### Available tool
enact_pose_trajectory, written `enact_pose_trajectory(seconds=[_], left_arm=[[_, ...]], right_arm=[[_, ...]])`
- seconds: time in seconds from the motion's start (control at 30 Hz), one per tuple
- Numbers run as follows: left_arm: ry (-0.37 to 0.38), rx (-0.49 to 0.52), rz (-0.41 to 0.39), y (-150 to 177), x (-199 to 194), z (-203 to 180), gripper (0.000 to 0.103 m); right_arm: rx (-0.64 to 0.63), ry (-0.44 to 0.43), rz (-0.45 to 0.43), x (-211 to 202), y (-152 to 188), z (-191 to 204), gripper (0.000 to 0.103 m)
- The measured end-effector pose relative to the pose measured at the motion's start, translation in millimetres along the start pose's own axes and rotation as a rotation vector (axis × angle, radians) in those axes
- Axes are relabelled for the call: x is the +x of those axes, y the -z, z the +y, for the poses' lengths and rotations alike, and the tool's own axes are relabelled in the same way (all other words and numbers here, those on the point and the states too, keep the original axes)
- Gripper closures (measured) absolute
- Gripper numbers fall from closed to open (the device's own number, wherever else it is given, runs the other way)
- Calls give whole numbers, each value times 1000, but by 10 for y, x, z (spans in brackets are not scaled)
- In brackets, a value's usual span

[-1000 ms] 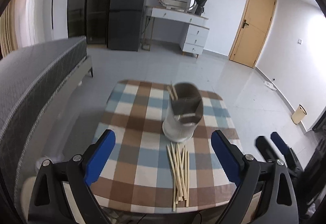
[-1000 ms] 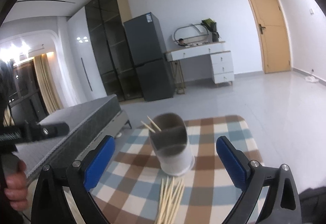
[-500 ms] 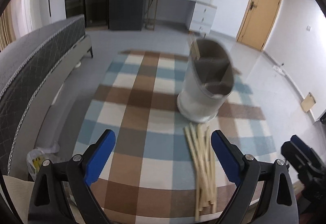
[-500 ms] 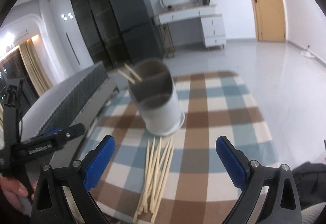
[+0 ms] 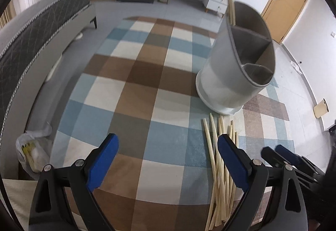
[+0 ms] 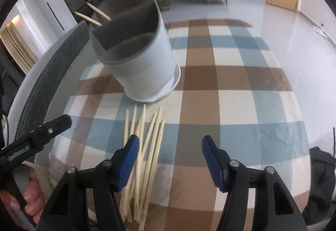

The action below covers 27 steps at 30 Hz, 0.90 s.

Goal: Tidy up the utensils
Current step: 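Move both open tools back toward the remaining chopsticks, then close the right tool on chopsticks while the left tool grasps one chopstick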

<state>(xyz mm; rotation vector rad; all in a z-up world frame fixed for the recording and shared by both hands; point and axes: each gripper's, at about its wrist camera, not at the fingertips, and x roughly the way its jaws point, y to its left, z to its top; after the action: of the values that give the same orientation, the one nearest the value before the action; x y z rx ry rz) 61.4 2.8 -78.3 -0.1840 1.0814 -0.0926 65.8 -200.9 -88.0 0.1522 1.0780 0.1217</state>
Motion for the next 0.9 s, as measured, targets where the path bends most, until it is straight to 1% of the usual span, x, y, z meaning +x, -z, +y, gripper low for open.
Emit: enact_pose_trajectory(seconds=[0.13,0.2,0.23,0.33,0.43,0.63,0.7,0.9], left_arm=[[1,-24,27,-29,57,33,11],[2,-41,34,-52,75,64,11],[-2,-47,36,-59,81,72,11],[-3,-69,44,-74,102,114,11],[-1,-80,60,-75,132,139,11],[-15,-89,63,-85,157,164,11],[-25,-88,62,-84,165,170,11],[-57,-85,63,-72,220,214,11]], right_arm=[[-16,3,56,209,-57,45,51],[-28,-8,89,315,-80,80,59],[-36,-6,99,353,-89,98,61],[-72,48,119,465,-102,149,67],[-84,75,139,548,-94,148,72],[-120,93,131,542,-86,202,75],[-139,132,126,556,-88,233,82],[-170,147,78,599,-112,313,83]])
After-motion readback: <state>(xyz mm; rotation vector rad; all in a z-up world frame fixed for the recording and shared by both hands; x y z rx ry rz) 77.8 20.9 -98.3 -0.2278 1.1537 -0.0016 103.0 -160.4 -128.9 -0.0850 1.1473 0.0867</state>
